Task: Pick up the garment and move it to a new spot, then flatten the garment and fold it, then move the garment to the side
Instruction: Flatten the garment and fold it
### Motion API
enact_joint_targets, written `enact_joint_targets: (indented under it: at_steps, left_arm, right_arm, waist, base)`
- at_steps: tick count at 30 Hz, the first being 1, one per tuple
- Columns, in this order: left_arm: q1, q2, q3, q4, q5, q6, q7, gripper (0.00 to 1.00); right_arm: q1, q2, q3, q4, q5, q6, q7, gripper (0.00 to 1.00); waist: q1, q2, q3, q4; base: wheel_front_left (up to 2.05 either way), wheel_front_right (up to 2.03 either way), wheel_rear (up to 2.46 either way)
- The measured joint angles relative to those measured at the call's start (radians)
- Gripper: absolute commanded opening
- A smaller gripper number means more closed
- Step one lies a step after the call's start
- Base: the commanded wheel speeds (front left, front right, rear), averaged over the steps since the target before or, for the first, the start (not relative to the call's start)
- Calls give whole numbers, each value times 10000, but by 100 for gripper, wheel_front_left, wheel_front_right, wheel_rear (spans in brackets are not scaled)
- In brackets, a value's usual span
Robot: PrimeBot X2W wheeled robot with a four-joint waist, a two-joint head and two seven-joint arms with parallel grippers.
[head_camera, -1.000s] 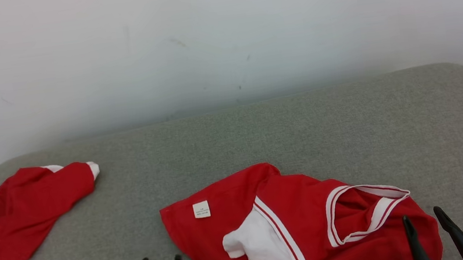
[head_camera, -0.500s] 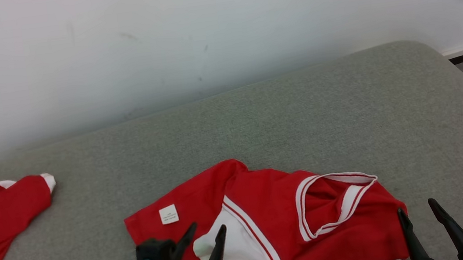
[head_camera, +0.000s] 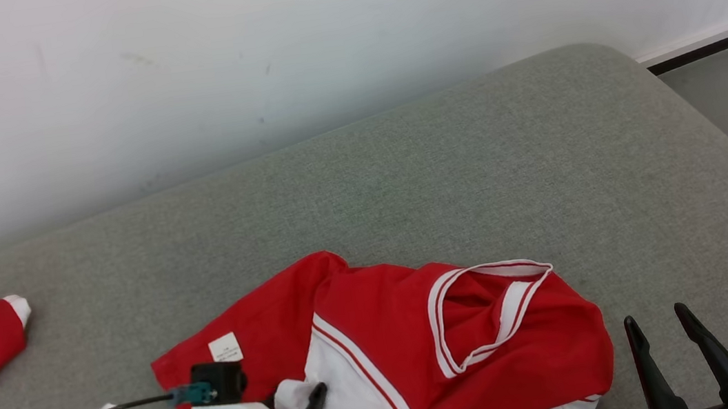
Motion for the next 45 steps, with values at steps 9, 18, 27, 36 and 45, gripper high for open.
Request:
enact_joint_targets:
  at_steps: [9, 18, 27, 36, 45]
  left_arm:
    - [105, 226, -708, -752, -769, 0, 290, 0]
    - [64, 115, -669, -1923, -1726, 0, 522, 0]
    - [-1420, 353, 418, -2405, -1990, 616, 395, 0]
    - [-3888, 1009, 1360, -1321, -1641, 1221, -282, 0]
    - [-5889, 1708, 2025, -284, -1279, 1494, -1170, 0]
  right_arm:
    - [-9, 40, -54, 8, 23, 0, 0, 100]
    - [-13, 58, -17, 82, -10, 0, 0, 100]
    - [-78, 65, 102, 105, -19, 0, 0, 100]
    - [-260, 61, 280, 211, -6, 0, 0, 100]
    - [-341, 29, 449, 347, 29, -2, 0, 100]
  waist:
    - [0, 0, 4, 85]
    - [0, 0, -123, 126]
    - [0, 0, -156, -76]
    - [0, 0, -147, -565]
    - [0, 0, -272, -1055]
  base:
    - [0, 0, 0]
    - [0, 0, 0]
    - [0, 0, 0]
    - [0, 0, 0]
    - [0, 0, 0]
